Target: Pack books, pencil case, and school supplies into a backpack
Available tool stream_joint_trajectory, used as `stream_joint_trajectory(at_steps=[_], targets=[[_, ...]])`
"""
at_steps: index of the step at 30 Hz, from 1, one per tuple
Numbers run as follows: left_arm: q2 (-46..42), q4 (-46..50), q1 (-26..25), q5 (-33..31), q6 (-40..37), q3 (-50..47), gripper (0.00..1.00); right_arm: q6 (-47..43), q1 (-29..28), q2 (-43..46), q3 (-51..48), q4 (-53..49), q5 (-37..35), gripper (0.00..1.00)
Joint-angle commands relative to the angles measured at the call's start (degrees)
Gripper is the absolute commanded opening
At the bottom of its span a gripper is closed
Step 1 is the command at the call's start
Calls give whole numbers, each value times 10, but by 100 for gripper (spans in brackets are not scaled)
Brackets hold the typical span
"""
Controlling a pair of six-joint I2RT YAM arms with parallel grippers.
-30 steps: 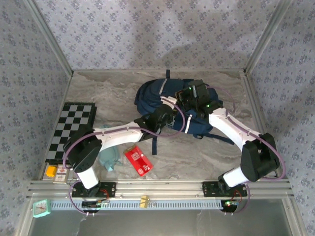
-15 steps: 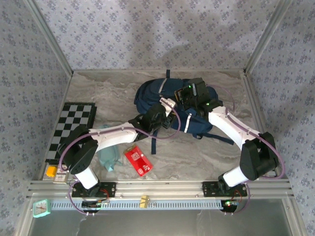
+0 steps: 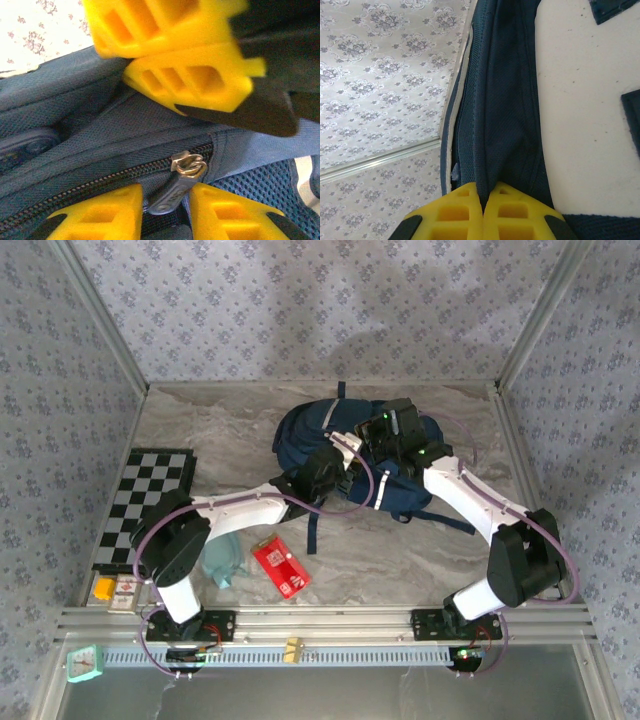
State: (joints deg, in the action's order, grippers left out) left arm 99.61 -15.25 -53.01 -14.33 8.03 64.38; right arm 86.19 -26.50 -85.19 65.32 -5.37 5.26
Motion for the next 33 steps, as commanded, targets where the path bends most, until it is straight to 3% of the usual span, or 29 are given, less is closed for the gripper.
stream_joint_trajectory(at_steps=[1, 7, 20, 24, 28, 30, 33], targets=[[-11, -19, 4, 11, 2, 17, 19, 0, -4, 21, 36, 83, 13, 0], [-38, -3, 18, 34, 15, 2, 0, -3, -3, 23, 37, 81, 15, 0], [-79, 9, 75, 107, 18, -56, 0, -42, 7, 26, 47, 46, 34, 0], [-82, 24, 82, 114, 7, -58, 0, -51, 9, 26, 53, 36, 39, 0], [-89, 51, 74, 164, 31, -43, 0, -54, 8, 27, 57, 34, 41, 0], [-85, 60, 54, 157, 39, -31, 5, -53, 7, 25, 57, 37, 39, 0], [-73, 62, 16, 109, 37, -19, 27, -52, 5, 22, 61, 36, 37, 0]])
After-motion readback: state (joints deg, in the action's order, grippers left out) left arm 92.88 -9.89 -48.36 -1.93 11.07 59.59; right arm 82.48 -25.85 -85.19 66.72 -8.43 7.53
